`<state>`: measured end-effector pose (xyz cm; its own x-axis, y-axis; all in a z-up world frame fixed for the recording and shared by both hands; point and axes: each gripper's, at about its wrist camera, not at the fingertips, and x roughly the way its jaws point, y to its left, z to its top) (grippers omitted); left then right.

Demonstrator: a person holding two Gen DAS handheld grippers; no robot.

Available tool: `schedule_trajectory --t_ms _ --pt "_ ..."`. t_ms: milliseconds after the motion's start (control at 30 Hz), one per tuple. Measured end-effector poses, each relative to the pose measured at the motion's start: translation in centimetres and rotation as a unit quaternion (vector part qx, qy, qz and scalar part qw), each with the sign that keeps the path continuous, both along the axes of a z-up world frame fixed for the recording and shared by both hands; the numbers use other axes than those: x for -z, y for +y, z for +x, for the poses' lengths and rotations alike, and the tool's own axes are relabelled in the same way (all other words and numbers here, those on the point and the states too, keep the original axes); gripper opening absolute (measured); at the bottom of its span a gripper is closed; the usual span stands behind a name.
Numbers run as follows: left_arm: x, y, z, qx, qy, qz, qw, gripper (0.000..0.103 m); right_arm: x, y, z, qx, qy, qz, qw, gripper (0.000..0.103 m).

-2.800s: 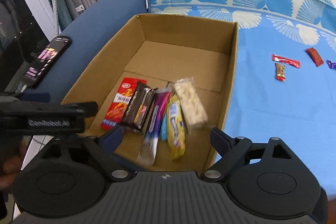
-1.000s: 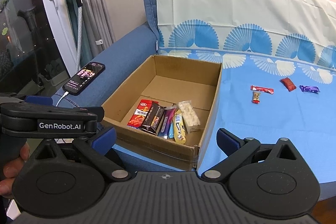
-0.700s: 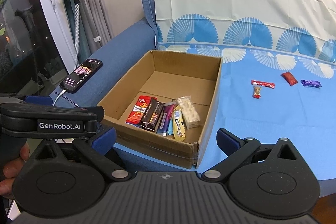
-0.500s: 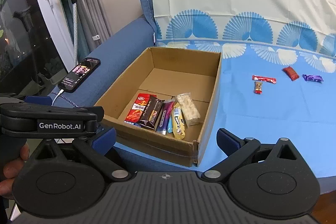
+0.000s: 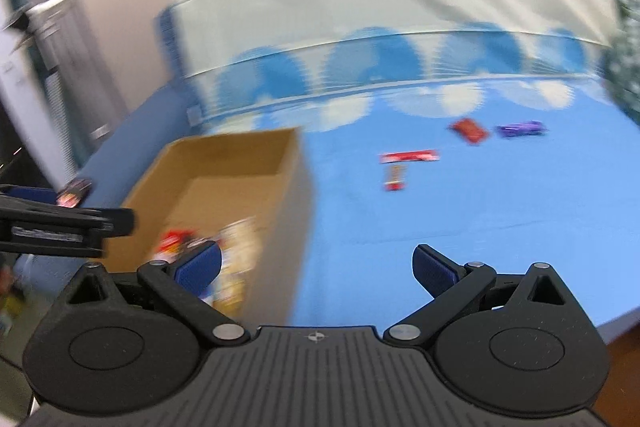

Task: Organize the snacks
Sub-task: 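Grasp the red spicy strip with the left tool while the right grasps the red square packet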

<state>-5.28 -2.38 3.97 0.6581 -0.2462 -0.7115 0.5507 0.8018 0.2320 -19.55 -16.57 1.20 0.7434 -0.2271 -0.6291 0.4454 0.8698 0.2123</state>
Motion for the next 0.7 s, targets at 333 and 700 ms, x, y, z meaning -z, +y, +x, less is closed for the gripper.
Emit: schedule_trajectory --t_ms 333,700 --pt "6.3 -19.0 8.8 0.087 0.071 0.021 0.9935 0.103 3.3 -16.1 2.9 0.106 -0.004 -0.045 0.993 0.102" --pt "21.0 -34.9 21.4 0.148 0.120 0.095 0.9770 0.103 14.5 -31.7 16.4 0.085 0.030 -0.040 0.995 0.102"
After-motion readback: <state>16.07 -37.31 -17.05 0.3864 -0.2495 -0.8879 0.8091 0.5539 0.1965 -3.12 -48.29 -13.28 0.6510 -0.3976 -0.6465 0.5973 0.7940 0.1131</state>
